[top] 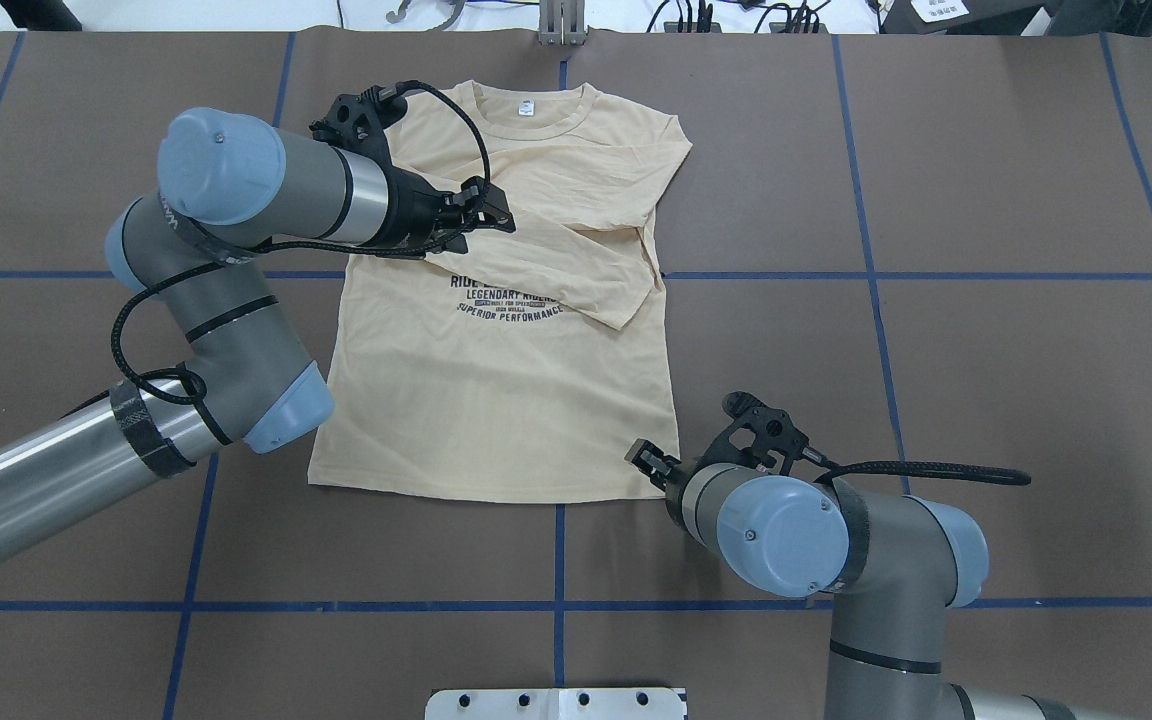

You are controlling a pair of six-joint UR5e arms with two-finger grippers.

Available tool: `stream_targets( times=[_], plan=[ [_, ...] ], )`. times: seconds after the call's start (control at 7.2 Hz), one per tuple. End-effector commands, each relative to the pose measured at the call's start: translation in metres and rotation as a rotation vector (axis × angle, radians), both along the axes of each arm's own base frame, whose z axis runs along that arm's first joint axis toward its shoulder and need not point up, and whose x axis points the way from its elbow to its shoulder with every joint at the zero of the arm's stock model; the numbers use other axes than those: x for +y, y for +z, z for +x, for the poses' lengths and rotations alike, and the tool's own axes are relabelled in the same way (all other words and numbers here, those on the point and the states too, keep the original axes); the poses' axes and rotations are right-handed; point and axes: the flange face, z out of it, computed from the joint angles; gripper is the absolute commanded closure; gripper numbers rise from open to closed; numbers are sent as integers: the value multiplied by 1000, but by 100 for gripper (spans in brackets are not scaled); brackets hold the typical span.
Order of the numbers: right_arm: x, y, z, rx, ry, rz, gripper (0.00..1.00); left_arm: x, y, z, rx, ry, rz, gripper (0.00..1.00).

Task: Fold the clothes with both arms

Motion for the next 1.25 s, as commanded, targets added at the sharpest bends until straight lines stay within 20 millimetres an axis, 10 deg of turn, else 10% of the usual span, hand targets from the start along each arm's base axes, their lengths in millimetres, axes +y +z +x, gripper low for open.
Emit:
stream_targets(
  times=[0.0, 0.42, 0.97, 1.11],
  plan=[
    [0, 3, -3, 8, 1, 0, 25, 0, 0, 0, 1, 0, 1, 30],
    [-1, 1, -3, 5, 4, 0, 100, 0, 0, 0, 1, 0, 1, 30],
    [-2, -7, 4, -15, 3, 2, 100, 0, 0, 0, 2, -1, -14, 29],
    [-3, -14, 14, -33, 8, 6, 100, 6, 40, -5, -33, -8, -68, 29]
  ],
)
